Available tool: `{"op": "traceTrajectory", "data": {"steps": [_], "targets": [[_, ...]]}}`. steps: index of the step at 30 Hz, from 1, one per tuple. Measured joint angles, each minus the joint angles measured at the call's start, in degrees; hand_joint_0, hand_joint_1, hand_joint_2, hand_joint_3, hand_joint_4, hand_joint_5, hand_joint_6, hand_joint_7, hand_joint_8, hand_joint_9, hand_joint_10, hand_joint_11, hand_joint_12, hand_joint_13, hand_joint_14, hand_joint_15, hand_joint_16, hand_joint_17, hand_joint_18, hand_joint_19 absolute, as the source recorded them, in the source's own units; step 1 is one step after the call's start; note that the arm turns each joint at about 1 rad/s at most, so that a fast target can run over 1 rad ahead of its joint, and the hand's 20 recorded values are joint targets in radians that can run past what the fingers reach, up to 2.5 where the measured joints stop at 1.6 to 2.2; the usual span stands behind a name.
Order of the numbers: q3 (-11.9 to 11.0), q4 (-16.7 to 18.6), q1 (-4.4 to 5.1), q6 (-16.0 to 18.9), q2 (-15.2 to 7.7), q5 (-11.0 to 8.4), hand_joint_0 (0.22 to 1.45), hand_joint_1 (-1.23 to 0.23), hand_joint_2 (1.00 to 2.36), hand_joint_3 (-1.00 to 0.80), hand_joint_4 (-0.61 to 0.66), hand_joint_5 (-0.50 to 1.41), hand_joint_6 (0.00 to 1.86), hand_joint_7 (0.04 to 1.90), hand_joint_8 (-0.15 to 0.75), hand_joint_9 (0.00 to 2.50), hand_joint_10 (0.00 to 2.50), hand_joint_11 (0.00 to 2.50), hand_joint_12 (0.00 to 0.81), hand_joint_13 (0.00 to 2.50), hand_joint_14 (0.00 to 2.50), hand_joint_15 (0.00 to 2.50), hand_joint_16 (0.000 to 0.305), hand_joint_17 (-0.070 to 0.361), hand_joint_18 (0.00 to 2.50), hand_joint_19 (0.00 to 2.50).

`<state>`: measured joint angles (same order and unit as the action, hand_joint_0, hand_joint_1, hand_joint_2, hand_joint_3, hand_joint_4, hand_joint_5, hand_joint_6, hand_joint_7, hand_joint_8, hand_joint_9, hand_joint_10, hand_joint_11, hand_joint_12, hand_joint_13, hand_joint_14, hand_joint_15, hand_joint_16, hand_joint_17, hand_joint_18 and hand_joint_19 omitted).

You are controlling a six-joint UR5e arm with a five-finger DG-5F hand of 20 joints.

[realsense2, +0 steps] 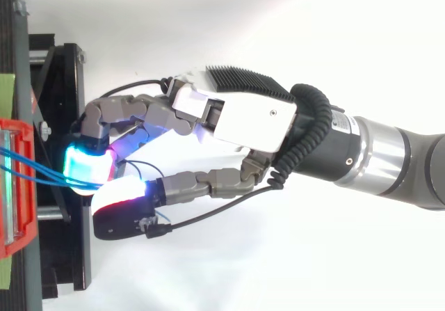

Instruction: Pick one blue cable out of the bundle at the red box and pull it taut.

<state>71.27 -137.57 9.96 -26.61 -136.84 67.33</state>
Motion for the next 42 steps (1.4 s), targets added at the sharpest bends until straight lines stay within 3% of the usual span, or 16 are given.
{"op": "traceTrajectory", "data": {"steps": [6, 22, 37, 42], "targets": [[0.01, -0.16, -0.03, -0.02, -0.01, 0.13, 0.6, -0.7, 1.02, -0.18, 0.24, -0.1, 0.51, 1.4, 0.382, 0.83, 0.02, 0.77, 0.424, 0.52, 0.01, 0.2, 0.057, 0.129, 0.6, 0.38], [0.0, -0.48, 0.33, -0.84, -0.01, -0.25, 0.61, -0.76, 1.02, -0.08, 0.25, -0.16, 0.76, 1.11, 0.385, 0.83, 0.02, 0.8, 0.426, 0.55, 0.01, 0.19, 0.058, 0.13, 0.65, 0.36], [0.01, -0.54, 0.68, -0.15, 0.1, -0.45, 0.6, -0.78, 1.02, 0.01, 0.26, -0.16, 0.81, 1.05, 0.403, 0.86, 0.01, 0.82, 0.444, 0.57, 0.01, 0.2, 0.062, 0.138, 0.69, 0.34], [0.01, -2.77, 0.79, 0.38, 1.89, -0.51, 0.6, -0.78, 1.02, 0.02, 0.26, -0.16, 0.81, 1.06, 0.406, 0.87, 0.01, 0.82, 0.445, 0.57, 0.01, 0.2, 0.062, 0.139, 0.69, 0.35]]}}
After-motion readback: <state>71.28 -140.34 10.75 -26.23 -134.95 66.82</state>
